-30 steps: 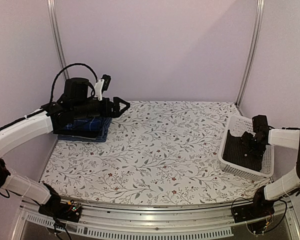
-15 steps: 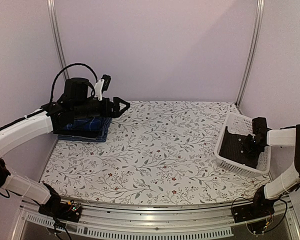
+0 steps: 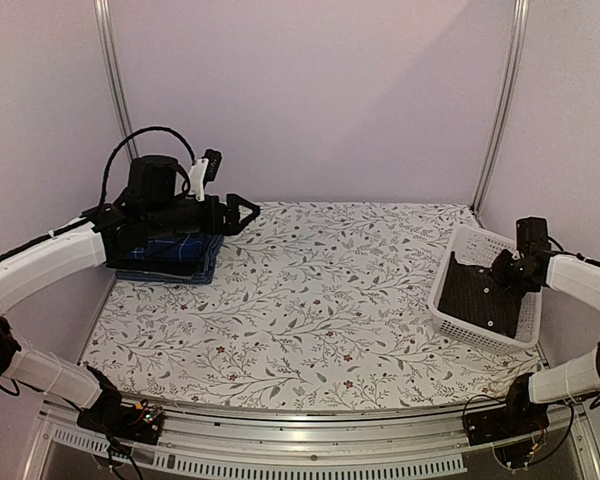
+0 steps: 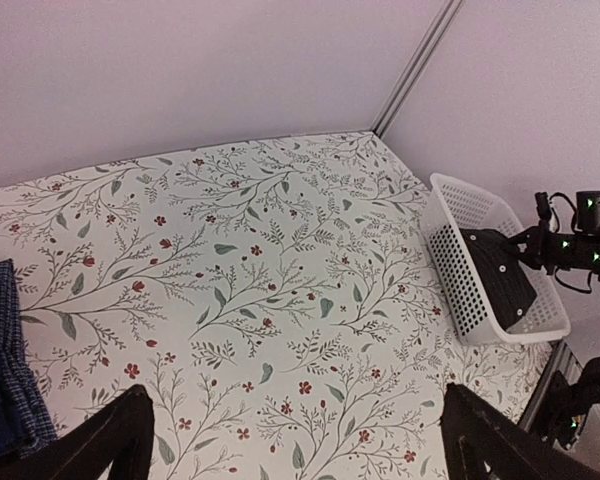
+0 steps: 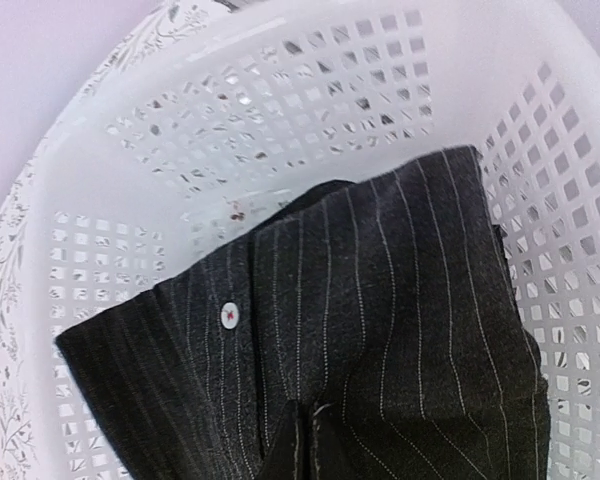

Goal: Fold and stack the long sleeve shirts
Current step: Pick up the square-folded shirt from the bin, then place the square-folded shirt at the center of the board.

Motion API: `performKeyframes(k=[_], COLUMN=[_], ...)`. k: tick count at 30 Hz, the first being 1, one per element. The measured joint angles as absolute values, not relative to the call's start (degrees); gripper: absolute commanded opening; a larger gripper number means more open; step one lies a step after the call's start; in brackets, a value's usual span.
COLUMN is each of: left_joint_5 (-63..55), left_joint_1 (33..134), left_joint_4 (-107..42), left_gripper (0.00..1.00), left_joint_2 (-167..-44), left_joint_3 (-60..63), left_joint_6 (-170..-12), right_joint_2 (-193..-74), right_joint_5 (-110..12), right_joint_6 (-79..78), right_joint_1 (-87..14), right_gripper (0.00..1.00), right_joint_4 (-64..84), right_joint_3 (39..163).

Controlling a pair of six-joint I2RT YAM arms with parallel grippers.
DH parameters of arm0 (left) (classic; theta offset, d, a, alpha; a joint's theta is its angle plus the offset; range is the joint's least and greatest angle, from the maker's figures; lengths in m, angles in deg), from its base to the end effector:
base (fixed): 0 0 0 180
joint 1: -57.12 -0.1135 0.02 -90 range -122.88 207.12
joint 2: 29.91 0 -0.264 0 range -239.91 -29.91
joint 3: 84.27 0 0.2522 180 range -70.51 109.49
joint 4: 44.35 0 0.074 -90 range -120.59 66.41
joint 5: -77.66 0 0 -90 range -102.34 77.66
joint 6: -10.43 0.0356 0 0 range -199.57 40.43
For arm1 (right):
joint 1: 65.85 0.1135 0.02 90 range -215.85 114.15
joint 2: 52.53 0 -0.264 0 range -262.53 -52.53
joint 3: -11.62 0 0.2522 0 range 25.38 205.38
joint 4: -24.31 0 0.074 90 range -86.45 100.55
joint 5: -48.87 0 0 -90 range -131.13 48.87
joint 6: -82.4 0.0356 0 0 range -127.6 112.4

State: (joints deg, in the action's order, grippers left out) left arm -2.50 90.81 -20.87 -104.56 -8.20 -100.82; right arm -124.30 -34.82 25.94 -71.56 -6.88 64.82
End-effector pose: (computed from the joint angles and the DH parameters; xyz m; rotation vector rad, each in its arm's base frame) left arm 0.2490 -0.1733 0.3334 0.3375 2.0081 -0.7870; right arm 0.2455 -0.0285 0.2004 0.8636 2.2756 0.0842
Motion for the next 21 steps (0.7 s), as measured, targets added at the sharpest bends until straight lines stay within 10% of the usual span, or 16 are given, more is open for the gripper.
performKeyframes(k=[21], left_joint_5=[-2.23], left_joint_1=[90.81], left_joint_4=[-20.87], left_gripper=[1.00], left_joint_2=[-105.74], left_joint_3=[-7.20], left_joint_6=[-100.93], right_joint_2=[-115.58], right_joint_5=[-36.62], right_joint_6=[17.06], right_joint_1=[-45.36], right_gripper=[0.00], right_joint_4=[-12.98], right_joint_3=[102.39])
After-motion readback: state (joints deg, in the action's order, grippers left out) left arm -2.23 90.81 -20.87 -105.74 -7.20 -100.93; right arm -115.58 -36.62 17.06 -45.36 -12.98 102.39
